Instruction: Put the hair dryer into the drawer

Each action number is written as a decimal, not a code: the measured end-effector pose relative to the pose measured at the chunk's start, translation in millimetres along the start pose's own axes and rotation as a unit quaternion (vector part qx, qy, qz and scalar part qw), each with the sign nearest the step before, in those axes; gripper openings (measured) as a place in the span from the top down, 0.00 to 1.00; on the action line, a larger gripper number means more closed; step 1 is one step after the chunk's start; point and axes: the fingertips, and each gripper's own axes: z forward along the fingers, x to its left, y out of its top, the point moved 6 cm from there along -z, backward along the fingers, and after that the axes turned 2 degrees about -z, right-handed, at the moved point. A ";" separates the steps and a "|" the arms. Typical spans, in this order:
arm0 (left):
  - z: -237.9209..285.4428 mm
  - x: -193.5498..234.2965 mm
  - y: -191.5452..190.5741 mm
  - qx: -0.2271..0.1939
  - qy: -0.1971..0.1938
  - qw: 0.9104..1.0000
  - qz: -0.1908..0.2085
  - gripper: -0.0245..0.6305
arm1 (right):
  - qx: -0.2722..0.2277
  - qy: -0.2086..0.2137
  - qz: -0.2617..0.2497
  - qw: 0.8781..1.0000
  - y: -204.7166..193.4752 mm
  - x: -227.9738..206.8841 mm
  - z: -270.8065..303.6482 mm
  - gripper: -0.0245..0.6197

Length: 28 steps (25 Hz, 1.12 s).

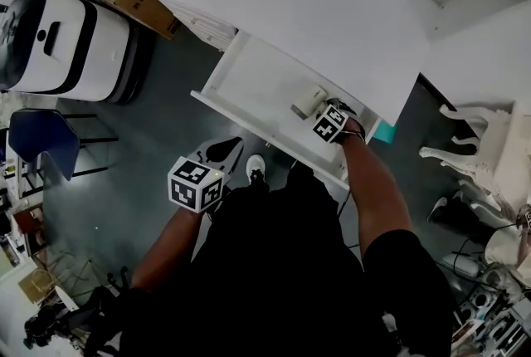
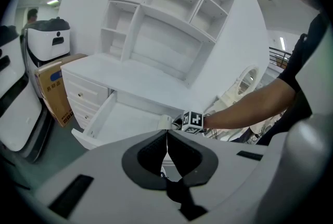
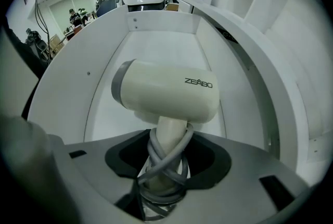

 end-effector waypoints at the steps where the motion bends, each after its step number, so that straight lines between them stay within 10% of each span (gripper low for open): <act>1: -0.5 0.7 -0.8 0.000 0.002 1.000 -0.003 0.95 | 0.001 0.001 -0.002 1.000 -0.3 -0.3 2.1 0.63; 28: -7.1 8.7 -2.5 -0.004 0.011 1.000 -0.013 0.95 | 0.009 -0.010 -0.043 0.999 -0.8 0.8 18.2 0.62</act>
